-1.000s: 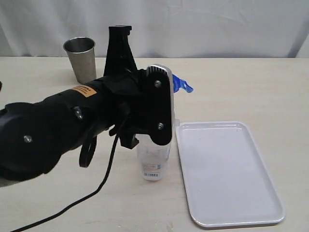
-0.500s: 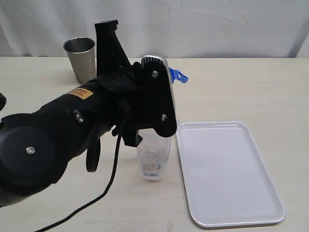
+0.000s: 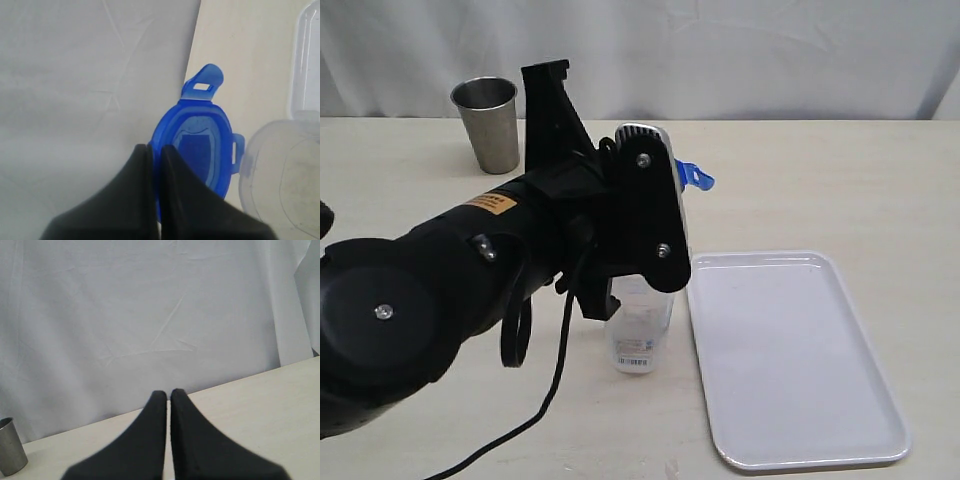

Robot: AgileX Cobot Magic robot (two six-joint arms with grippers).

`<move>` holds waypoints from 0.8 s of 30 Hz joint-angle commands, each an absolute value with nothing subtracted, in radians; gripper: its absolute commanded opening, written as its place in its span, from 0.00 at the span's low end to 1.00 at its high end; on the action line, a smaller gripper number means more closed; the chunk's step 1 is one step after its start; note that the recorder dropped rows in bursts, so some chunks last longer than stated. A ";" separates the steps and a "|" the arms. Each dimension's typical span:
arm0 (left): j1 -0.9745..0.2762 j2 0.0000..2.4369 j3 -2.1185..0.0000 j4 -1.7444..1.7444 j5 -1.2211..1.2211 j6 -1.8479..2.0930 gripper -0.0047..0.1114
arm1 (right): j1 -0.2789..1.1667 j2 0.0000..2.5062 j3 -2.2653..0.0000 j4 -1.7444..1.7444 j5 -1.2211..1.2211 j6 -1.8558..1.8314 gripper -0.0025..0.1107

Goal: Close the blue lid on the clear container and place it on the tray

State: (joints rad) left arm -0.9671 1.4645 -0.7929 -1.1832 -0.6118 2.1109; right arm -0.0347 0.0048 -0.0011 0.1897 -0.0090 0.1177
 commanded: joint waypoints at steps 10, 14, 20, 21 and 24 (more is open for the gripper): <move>-0.972 1.459 -0.723 -1.121 -0.630 2.143 0.04 | -0.032 0.000 0.000 0.183 -0.013 0.109 0.06; -0.972 1.459 -0.723 -1.114 -0.630 2.143 0.04 | -0.032 0.000 0.000 0.183 -0.013 0.109 0.06; -0.975 1.459 -0.723 -1.070 -0.632 2.143 0.04 | -0.032 0.000 0.000 0.183 -0.013 0.109 0.06; -0.981 1.459 -0.723 -1.070 -0.639 2.143 0.04 | -0.032 0.000 0.000 0.183 -0.013 0.109 0.06; -0.996 1.459 -0.723 -1.067 -0.648 2.143 0.04 | -0.032 0.000 0.000 0.183 -0.013 0.109 0.06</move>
State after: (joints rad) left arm -0.9806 1.4629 -0.7241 -1.0763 -0.6304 2.1109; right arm -0.0347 0.0048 -0.0011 0.1897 -0.0090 0.1177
